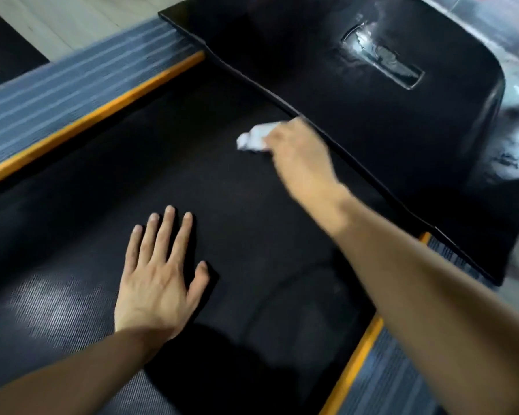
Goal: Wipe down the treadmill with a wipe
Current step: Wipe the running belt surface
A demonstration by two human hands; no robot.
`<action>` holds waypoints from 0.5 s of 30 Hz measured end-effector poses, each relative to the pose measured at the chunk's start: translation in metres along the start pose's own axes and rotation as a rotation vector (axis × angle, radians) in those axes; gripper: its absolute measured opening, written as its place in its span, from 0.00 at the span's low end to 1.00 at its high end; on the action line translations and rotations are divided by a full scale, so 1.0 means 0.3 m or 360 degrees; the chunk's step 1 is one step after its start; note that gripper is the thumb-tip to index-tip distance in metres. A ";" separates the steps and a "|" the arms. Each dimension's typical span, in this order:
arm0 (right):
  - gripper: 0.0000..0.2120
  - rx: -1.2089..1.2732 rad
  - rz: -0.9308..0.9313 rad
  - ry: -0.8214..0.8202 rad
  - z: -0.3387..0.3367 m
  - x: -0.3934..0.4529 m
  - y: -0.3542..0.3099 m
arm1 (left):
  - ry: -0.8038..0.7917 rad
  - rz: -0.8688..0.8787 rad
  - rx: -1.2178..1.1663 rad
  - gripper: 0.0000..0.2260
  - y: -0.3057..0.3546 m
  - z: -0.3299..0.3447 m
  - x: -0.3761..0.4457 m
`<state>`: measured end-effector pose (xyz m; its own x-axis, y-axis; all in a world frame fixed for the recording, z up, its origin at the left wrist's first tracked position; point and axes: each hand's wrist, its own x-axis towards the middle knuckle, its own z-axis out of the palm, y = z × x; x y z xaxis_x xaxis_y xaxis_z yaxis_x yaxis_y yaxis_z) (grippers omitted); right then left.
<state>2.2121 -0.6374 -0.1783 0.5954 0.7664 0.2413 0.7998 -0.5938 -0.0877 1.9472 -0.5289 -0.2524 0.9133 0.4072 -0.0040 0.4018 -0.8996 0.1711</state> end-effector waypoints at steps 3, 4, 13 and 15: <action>0.17 -0.0062 0.0401 0.0011 0.038 -0.008 0.107 | 0.0010 -0.0015 -0.0030 0.34 0.008 0.005 -0.007; 0.19 -0.0076 0.0480 -0.0050 0.069 -0.017 0.118 | 0.0008 -0.0021 -0.0024 0.34 0.009 0.006 -0.013; 0.17 0.0607 -0.0129 -0.0051 0.095 -0.250 -0.206 | 0.0009 -0.0042 -0.0004 0.34 0.006 0.001 -0.008; 0.15 0.0447 -0.0129 -0.0101 0.066 -0.217 -0.091 | 0.0031 -0.0044 -0.0020 0.34 0.010 -0.002 -0.011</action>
<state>2.1530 -0.6662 -0.2107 0.5250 0.8277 0.1980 0.8295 -0.4456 -0.3367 1.9453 -0.5329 -0.2514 0.9004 0.4350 0.0101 0.4259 -0.8860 0.1834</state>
